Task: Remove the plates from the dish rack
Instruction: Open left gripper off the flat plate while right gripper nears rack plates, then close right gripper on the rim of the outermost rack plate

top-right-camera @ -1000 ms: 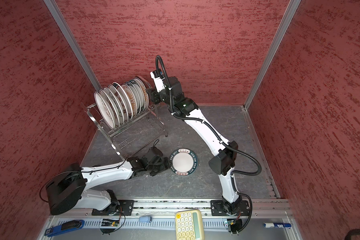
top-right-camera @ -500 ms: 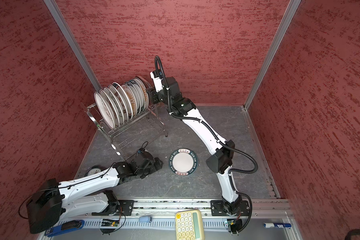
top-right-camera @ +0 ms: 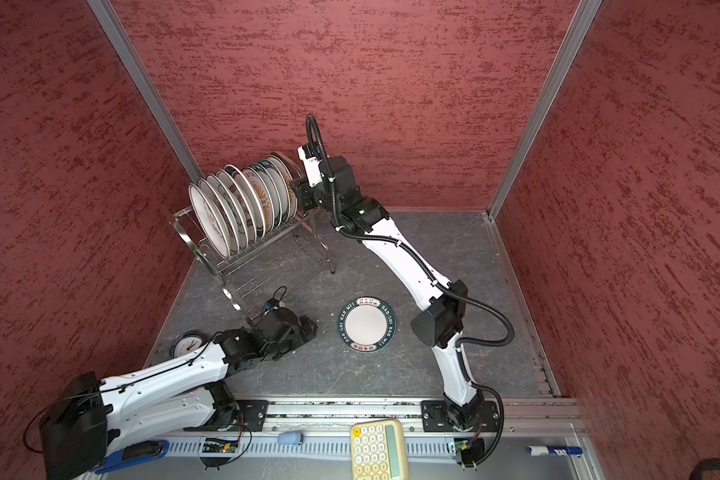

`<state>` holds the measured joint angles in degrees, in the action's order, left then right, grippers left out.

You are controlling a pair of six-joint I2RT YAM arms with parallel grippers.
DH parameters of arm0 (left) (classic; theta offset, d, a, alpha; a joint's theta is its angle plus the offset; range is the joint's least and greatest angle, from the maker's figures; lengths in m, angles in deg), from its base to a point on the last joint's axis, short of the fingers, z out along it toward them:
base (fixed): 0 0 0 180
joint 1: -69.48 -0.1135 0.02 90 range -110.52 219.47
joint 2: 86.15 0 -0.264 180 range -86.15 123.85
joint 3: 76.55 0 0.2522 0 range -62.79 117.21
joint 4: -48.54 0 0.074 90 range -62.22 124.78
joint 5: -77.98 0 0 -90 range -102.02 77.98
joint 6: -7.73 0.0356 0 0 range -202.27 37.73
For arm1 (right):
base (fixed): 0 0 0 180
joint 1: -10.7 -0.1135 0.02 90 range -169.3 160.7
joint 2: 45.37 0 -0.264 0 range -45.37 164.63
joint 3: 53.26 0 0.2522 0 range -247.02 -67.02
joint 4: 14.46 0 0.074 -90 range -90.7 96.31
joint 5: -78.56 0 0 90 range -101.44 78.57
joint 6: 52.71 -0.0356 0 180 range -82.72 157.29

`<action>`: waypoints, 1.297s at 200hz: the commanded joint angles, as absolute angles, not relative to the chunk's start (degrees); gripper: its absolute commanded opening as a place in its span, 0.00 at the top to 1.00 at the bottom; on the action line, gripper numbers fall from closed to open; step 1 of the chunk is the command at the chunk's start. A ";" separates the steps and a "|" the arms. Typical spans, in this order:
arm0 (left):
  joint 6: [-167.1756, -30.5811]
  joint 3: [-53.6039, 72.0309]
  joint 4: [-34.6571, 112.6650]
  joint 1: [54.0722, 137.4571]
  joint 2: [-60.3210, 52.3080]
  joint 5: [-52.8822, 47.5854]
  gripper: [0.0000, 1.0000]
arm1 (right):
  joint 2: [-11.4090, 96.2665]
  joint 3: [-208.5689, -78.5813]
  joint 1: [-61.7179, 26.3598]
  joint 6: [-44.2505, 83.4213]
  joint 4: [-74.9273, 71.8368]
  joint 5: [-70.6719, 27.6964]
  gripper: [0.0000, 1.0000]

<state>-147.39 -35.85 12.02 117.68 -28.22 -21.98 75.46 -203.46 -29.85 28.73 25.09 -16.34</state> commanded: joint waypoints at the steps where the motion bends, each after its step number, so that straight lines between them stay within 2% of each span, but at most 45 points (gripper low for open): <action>1: -147.72 -36.62 10.81 117.30 -28.93 -23.91 0.01 | 77.38 -205.48 -30.60 28.44 25.91 -15.39 0.60; 35: -148.57 -36.09 9.58 117.21 -29.09 -24.77 0.01 | 78.48 -205.54 -30.76 27.78 25.59 -14.69 0.68; 82: -150.84 -36.16 8.41 117.21 -31.01 -26.16 0.01 | 78.99 -205.79 -31.13 26.14 25.15 -15.12 0.73; 106: -149.94 -36.24 8.57 117.02 -32.77 -25.91 0.01 | 79.58 -206.28 -31.26 25.72 25.15 -15.65 0.78; 197: -143.45 -35.68 8.09 113.62 -36.90 -22.26 0.01 | 82.44 -209.53 -32.22 24.64 25.14 -17.67 0.86; 259: -142.44 -36.03 7.01 112.89 -39.27 -21.99 0.01 | 82.38 -209.55 -33.04 26.89 24.67 -12.54 0.97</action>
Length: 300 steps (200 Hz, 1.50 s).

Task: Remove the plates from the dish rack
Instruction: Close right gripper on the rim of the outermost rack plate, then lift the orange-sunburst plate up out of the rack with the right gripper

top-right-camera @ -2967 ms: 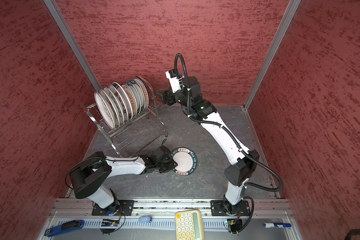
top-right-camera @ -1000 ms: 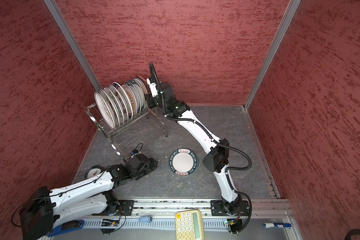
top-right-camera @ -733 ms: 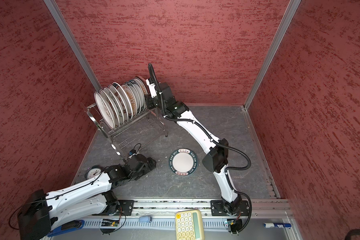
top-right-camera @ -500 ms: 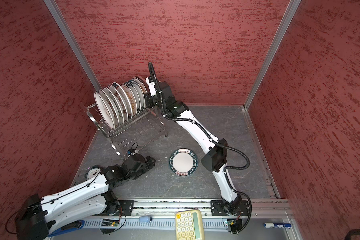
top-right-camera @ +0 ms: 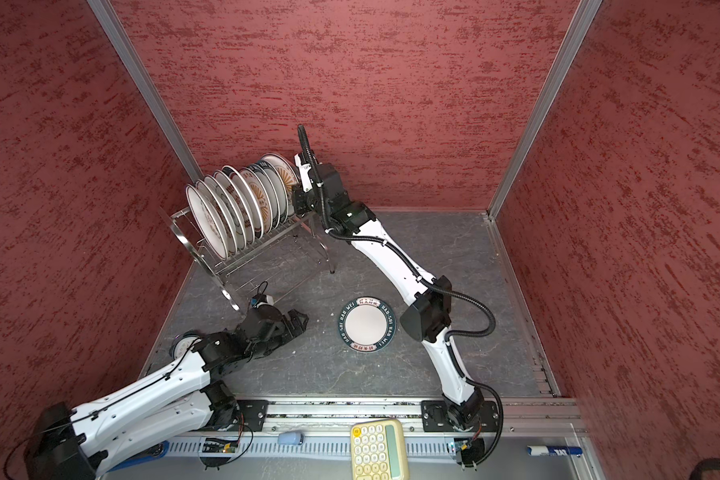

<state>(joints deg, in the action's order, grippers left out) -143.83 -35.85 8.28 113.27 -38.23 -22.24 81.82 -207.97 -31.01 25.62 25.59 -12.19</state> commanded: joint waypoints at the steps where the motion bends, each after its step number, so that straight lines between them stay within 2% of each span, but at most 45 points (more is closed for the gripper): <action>1: -142.41 -36.05 6.97 112.89 -39.29 -22.01 0.01 | 82.36 -209.56 -33.05 26.94 24.65 -12.43 0.97; 43: -142.21 -35.72 7.23 112.26 -39.42 -22.39 0.01 | 81.56 -209.41 -33.85 28.66 22.52 -8.29 1.00; 116: -141.80 -35.34 8.02 111.53 -37.46 -21.87 0.01 | 80.79 -209.29 -34.55 30.00 19.53 -1.63 1.00; 219: -141.07 -35.08 6.59 110.78 -38.46 -22.71 0.01 | 78.61 -207.02 -34.73 20.58 14.72 6.40 1.00; 271: -139.63 -35.07 3.97 110.87 -40.12 -25.20 0.00 | 77.20 -205.89 -35.48 23.28 13.58 16.47 1.00; 300: -139.29 -33.83 1.86 110.83 -38.98 -26.01 0.00 | 75.06 -201.39 -35.61 24.82 8.32 19.82 1.00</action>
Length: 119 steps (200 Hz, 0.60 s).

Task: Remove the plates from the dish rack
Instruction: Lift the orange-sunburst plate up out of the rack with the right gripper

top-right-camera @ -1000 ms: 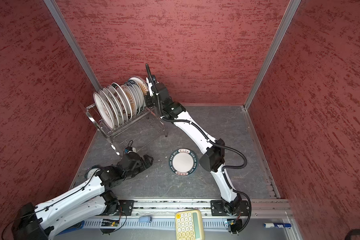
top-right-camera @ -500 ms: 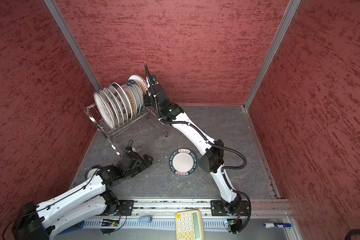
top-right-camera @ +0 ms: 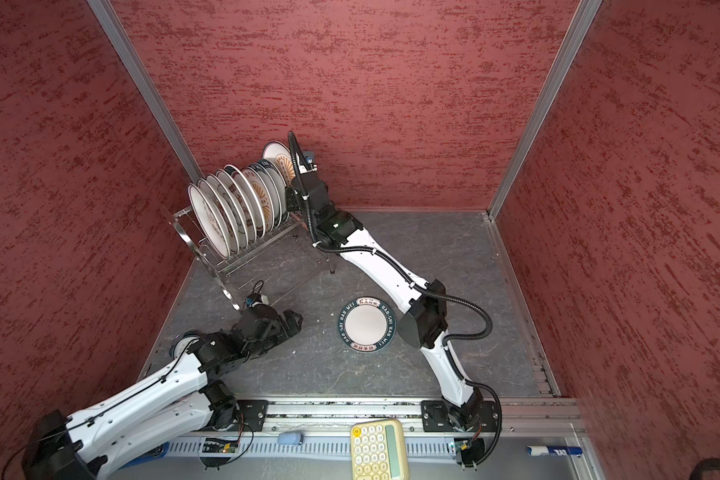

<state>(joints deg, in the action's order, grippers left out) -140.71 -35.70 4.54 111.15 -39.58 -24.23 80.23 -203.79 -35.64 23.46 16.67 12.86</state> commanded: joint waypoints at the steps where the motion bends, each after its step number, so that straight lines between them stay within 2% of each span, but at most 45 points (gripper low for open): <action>1: -139.21 -33.81 1.89 110.81 -38.92 -25.96 0.00 | 75.01 -201.18 -35.61 24.90 8.21 19.88 1.00; 119: -138.17 -34.31 3.93 110.78 -39.11 -24.24 0.01 | 72.35 -201.51 -35.61 33.00 -0.48 23.95 1.00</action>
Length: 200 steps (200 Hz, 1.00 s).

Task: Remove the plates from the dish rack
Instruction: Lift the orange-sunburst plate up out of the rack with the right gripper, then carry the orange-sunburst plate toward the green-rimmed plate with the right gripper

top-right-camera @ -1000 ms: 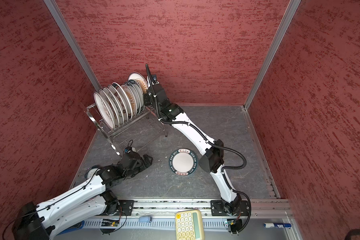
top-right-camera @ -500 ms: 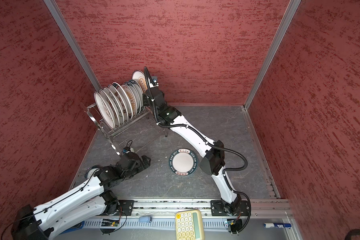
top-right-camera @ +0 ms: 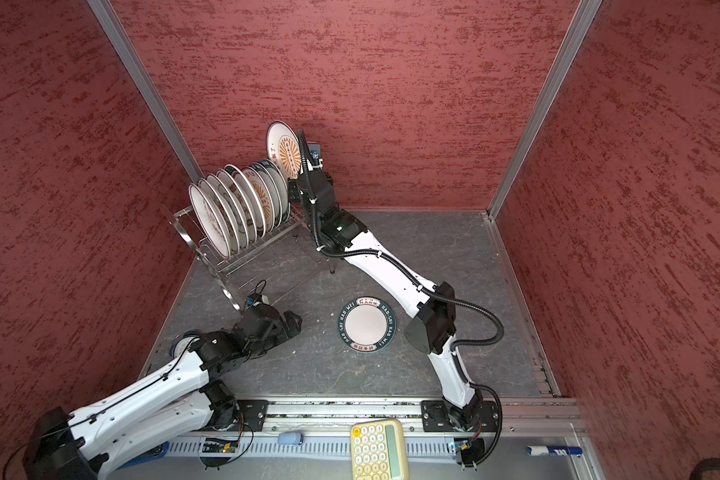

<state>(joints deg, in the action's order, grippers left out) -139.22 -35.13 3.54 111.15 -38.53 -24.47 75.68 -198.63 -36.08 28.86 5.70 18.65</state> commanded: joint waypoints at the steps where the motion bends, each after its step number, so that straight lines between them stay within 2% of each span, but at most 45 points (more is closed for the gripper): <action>1: -138.17 -34.31 3.93 110.78 -39.12 -24.20 0.01 | 72.33 -201.54 -35.57 33.08 -0.54 24.05 1.00; 53: -138.71 -34.69 5.02 110.70 -38.82 -22.43 0.00 | 71.34 -202.09 -35.61 37.97 -4.49 27.56 1.00; 147: -137.51 -35.19 8.81 110.70 -37.72 -21.01 0.00 | 65.91 -200.11 -35.44 42.16 -5.05 28.25 1.00; 173: -136.82 -35.02 10.89 110.65 -37.07 -20.60 0.00 | 61.28 -193.78 -35.05 45.70 -5.54 32.39 1.00; 200: -135.87 -34.91 13.14 110.78 -36.15 -19.94 0.00 | 51.63 -177.85 -32.31 42.67 -6.24 33.85 1.00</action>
